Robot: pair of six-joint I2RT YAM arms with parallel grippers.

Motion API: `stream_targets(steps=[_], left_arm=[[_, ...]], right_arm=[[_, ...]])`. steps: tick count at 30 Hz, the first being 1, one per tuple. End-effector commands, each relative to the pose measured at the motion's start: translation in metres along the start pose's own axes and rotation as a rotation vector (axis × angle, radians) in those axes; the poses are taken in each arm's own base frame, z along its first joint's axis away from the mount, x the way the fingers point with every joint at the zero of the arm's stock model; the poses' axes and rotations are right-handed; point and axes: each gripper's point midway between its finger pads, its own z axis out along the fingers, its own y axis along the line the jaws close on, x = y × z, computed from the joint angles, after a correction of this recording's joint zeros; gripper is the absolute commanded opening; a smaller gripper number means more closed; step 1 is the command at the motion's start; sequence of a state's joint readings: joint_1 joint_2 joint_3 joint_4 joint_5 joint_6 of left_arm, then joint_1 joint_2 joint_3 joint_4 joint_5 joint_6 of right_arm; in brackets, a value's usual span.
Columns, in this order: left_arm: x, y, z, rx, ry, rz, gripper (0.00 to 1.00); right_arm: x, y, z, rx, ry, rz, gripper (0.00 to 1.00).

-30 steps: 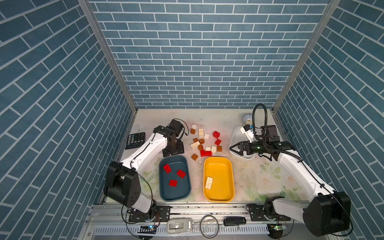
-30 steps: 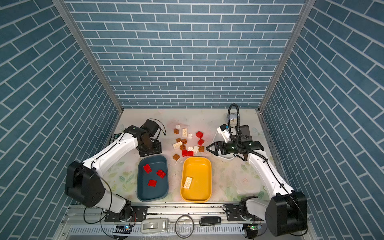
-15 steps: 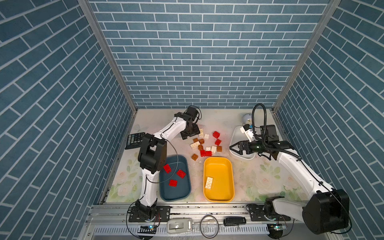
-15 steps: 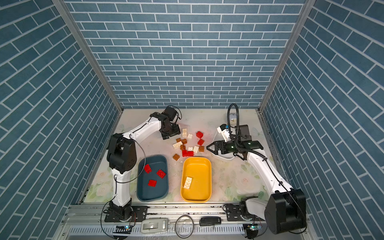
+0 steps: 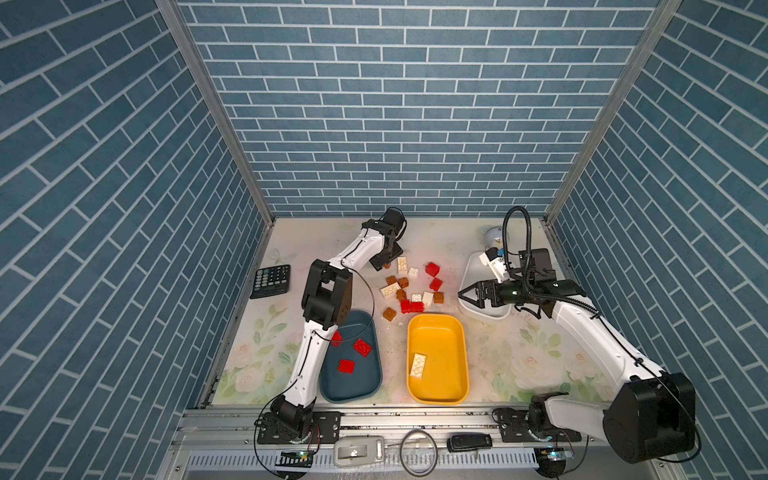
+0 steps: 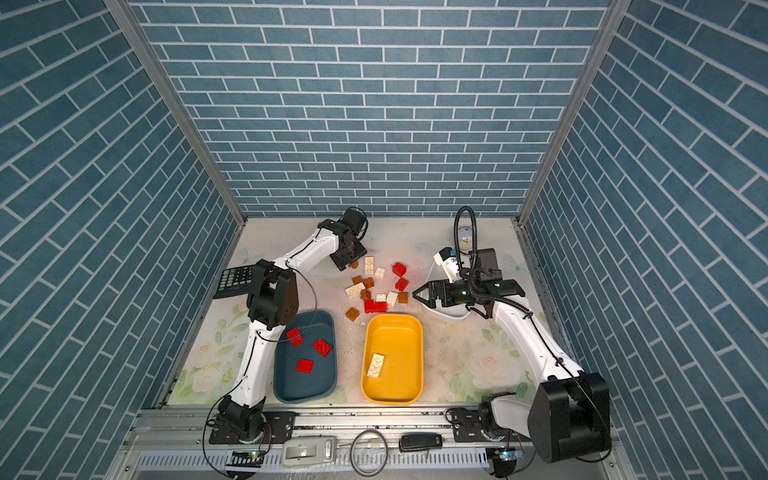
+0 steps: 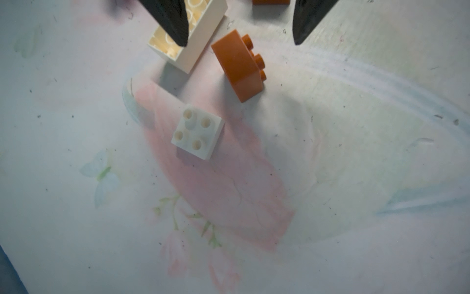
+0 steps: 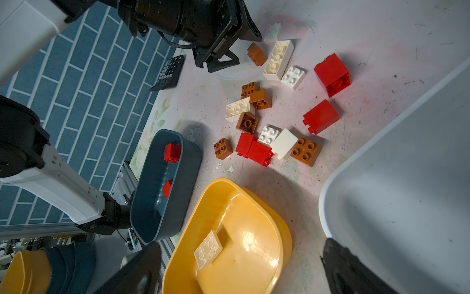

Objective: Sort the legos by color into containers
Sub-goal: 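Reach the left gripper to the pile and grasp a brown brick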

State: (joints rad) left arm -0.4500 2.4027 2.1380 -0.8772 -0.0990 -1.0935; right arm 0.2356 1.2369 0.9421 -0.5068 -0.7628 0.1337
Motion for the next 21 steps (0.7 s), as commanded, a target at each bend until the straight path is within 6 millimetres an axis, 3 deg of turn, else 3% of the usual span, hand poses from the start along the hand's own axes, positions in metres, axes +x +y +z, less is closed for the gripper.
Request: stream_targets(steps=[1, 5, 14, 18, 21], left_arm=[[-0.003, 0.010, 0.011, -0.058, -0.010, -0.047, 0.63], [-0.005, 0.004, 0.020, -0.057, 0.003, -0.031, 0.56], [0.004, 0.015, 0.027, -0.094, 0.032, -0.021, 0.40], [0.002, 0.009, 0.023, -0.070, 0.032, 0.009, 0.23], [-0.003, 0.003, 0.011, -0.042, 0.019, 0.049, 0.21]], right_arm=[[-0.011, 0.004, -0.004, 0.002, -0.018, -0.035, 0.99], [-0.011, 0.003, -0.004, 0.000, -0.014, -0.034, 0.99], [-0.012, 0.002, -0.003, -0.003, -0.007, -0.035, 0.99], [-0.012, 0.001, -0.003, -0.002, -0.004, -0.033, 0.99], [-0.011, 0.001, -0.004, 0.003, -0.005, -0.034, 0.99]])
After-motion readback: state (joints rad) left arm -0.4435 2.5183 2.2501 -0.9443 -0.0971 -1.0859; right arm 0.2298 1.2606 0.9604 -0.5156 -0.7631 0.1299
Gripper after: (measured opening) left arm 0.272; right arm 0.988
